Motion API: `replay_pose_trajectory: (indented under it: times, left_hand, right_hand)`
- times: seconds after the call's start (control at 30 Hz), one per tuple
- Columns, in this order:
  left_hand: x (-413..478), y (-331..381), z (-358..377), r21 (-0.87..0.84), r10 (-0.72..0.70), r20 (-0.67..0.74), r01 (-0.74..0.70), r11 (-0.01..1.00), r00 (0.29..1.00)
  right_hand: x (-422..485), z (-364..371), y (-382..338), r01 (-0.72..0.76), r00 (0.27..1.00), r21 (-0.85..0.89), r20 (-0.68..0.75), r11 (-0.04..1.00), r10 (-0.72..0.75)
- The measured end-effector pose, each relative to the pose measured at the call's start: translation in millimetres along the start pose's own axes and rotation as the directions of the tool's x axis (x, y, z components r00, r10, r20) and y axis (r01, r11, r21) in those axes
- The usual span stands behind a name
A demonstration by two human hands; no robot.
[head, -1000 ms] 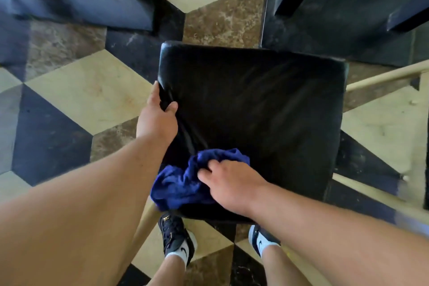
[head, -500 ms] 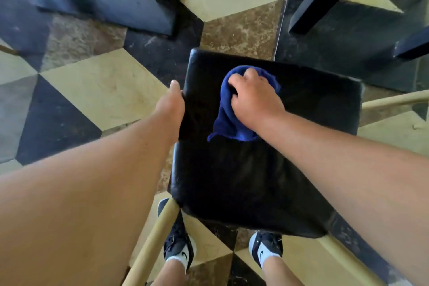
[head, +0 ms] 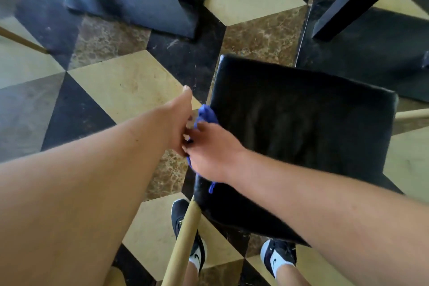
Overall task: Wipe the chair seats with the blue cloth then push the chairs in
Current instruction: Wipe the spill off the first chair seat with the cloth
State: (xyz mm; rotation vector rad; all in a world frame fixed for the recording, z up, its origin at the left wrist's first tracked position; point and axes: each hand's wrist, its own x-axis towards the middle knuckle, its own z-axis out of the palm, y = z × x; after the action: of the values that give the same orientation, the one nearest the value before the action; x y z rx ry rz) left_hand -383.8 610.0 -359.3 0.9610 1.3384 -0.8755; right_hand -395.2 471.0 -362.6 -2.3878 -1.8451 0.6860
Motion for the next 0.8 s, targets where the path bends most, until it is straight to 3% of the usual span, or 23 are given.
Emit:
replay_pose_trajectory:
  times: [0.1,0.17,0.23,0.3,0.4,0.47,0.53,0.63,0.73,0.8]
  left_hand:
    - [2,2,3,0.161,0.087,-0.095,-0.071,0.984,0.992]
    - [2,4,10,0.132,0.106,-0.033,-0.100,0.986,0.994]
    - [6,5,21,0.112,0.143,-0.036,-0.138,0.984,0.989]
    - [8,6,31,0.116,0.241,-0.169,-0.224,0.968,0.956]
    - [3,21,33,0.078,0.432,-0.360,-0.434,0.897,0.827]
    - [2,33,37,0.086,0.487,-0.361,-0.491,0.867,0.795]
    - [3,39,48,0.266,0.579,-0.333,-0.515,0.815,0.744]
    - [4,36,78,0.471,0.729,-0.294,-0.571,0.673,0.618]
    - [4,23,104,0.629,0.848,-0.281,-0.582,0.516,0.449]
    - [4,10,124,0.767,0.906,-0.158,-0.528,0.364,0.393]
  right_hand:
    - [-51,24,-45,0.256,0.944,0.073,0.197,0.964,-0.266]
    - [-61,28,-40,0.322,0.920,0.019,0.229,0.947,-0.317]
    - [-45,17,-16,0.298,0.945,-0.073,0.162,0.952,-0.283]
    - [-16,-1,17,0.169,0.985,-0.178,0.012,0.969,-0.170]
    - [25,-28,69,-0.011,0.996,-0.193,-0.087,0.981,-0.006]
    - [38,-49,102,-0.161,0.982,-0.112,-0.120,0.981,0.148]
    - [41,-60,127,-0.310,0.941,-0.016,-0.144,0.950,0.305]
    - [26,-62,154,-0.490,0.835,0.231,-0.152,0.840,0.529]
    - [-3,-62,180,-0.588,0.747,0.348,-0.114,0.730,0.655]
    - [-22,-65,196,-0.638,0.711,0.363,-0.061,0.679,0.700]
